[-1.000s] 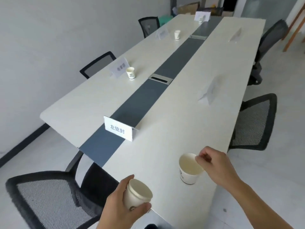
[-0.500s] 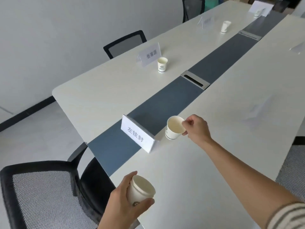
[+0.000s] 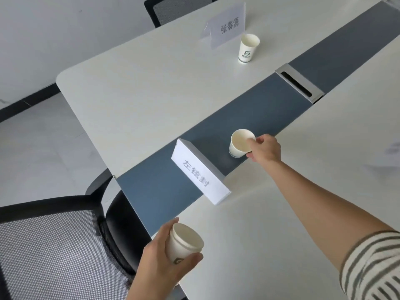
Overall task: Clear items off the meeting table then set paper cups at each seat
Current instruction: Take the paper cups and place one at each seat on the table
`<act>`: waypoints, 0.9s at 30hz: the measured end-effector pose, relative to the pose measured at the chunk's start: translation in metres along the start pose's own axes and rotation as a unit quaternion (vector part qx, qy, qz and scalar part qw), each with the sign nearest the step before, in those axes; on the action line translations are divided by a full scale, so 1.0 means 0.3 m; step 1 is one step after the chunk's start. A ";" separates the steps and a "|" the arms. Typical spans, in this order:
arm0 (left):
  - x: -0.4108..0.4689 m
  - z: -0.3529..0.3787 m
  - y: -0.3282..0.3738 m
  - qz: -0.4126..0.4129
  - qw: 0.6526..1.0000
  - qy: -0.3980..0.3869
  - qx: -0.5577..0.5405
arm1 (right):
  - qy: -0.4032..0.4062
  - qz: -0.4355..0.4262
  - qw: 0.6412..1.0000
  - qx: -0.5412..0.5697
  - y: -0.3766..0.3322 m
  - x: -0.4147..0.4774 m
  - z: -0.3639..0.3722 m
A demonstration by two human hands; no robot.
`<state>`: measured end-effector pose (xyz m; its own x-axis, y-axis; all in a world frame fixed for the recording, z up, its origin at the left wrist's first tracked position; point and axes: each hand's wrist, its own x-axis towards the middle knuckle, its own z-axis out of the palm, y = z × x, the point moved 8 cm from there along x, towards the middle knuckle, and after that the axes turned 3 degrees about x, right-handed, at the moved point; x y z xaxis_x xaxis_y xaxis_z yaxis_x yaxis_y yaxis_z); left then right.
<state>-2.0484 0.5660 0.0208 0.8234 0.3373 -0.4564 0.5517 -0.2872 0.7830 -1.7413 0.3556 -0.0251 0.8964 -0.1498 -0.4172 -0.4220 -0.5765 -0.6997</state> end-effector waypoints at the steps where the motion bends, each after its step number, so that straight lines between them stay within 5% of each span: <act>1: 0.008 0.002 -0.002 -0.001 1.000 0.001 -0.002 | 0.007 -0.001 1.000 0.006 0.001 -0.013 -0.012; 6: 0.024 0.013 0.007 0.003 1.000 0.001 -0.008 | 0.085 -0.106 0.990 -0.030 0.008 -0.232 -0.083; 10: 0.005 0.025 0.023 0.009 1.000 -0.009 -0.009 | -0.072 -0.227 0.962 -0.133 0.044 -0.409 0.123; 13: -0.028 0.025 0.030 0.017 1.000 -0.012 -0.004 | -0.149 -0.225 0.942 -0.197 0.070 -0.425 0.256; 27: -0.161 0.006 0.055 0.054 0.998 -0.024 0.007 | -0.100 -0.208 0.949 -0.216 0.036 -0.486 0.136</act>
<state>-2.0787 0.5434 0.0550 0.8833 0.2600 -0.3902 0.4612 -0.3322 0.8228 -1.8820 0.4040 0.0045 0.9109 0.2933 -0.2901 0.0959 -0.8344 -0.5427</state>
